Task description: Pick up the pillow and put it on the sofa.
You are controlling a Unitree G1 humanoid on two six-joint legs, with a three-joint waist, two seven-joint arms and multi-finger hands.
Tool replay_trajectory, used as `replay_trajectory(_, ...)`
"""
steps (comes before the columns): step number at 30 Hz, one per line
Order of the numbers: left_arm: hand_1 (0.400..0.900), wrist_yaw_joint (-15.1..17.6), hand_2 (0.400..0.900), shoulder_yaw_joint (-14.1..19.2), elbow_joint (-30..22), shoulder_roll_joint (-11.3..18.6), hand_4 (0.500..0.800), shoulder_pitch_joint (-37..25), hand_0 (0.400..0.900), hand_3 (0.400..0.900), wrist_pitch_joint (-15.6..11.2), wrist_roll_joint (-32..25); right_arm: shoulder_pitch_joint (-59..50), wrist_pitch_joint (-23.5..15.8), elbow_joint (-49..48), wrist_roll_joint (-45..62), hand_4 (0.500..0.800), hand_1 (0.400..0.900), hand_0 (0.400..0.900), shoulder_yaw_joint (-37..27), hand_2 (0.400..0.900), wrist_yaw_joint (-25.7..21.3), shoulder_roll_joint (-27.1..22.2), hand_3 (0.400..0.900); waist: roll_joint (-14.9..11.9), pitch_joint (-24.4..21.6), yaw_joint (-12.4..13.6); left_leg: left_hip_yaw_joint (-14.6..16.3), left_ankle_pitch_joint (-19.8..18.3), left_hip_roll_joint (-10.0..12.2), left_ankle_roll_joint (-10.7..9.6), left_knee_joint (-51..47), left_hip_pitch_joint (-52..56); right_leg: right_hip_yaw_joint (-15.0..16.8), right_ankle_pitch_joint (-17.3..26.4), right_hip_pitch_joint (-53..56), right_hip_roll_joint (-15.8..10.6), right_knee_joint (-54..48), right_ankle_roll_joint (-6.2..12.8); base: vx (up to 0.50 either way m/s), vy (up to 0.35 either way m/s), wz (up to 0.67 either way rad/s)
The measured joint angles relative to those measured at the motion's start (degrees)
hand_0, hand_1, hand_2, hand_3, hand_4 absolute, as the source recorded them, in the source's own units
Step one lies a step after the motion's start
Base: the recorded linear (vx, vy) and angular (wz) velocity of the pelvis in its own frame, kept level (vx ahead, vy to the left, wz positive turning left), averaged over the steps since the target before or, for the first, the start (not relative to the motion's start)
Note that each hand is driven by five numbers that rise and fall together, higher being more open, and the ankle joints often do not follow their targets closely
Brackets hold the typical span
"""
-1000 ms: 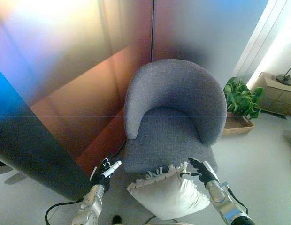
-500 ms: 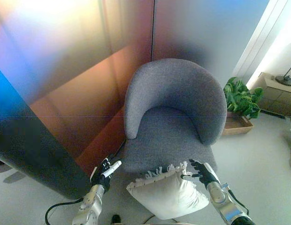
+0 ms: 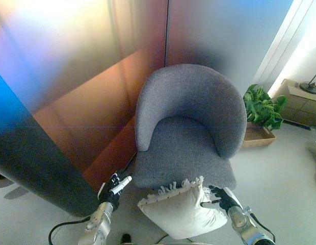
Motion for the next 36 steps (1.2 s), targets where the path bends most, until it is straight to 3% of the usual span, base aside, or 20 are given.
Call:
replay_trajectory(25,0.900,0.0,0.900,-0.6,0.0,0.0,0.800,-0.7,0.900,0.900,-0.1,0.0,-7.3,0.5,5.5,-0.1,0.800,0.900,0.900,1.8,0.900,-1.1,-2.4,0.900,2.3,5.3,0.2,-1.8,0.1,-0.3,-0.1,0.6,-1.8,-0.6,0.3,-1.4,0.2,0.0,-0.04,-0.01,-0.003,0.03)
replay_trajectory(31,0.900,0.0,0.900,-2.6,0.1,0.1,0.800,-4.6,0.900,0.900,-0.3,-0.1,-13.3,0.6,9.7,-0.1,0.800,0.900,0.900,2.5,0.900,-1.4,-2.5,0.900,2.8,8.0,0.6,-2.8,0.5,-0.7,-0.4,0.6,-3.5,-0.6,0.8,-2.9,0.1,0.2,-0.02,-0.10,0.008,0.01)
replay_trajectory(36,0.900,0.1,0.900,-3.5,0.2,0.3,0.800,-8.8,0.900,0.900,-2.3,-0.6,-18.6,0.6,12.1,0.0,0.800,0.900,0.900,2.8,0.900,-2.0,-3.6,0.900,3.5,11.1,1.5,-3.1,1.1,-0.9,-0.3,0.7,-5.2,-0.5,1.3,-4.6,0.1,0.2,-0.03,-0.11,0.014,0.00)
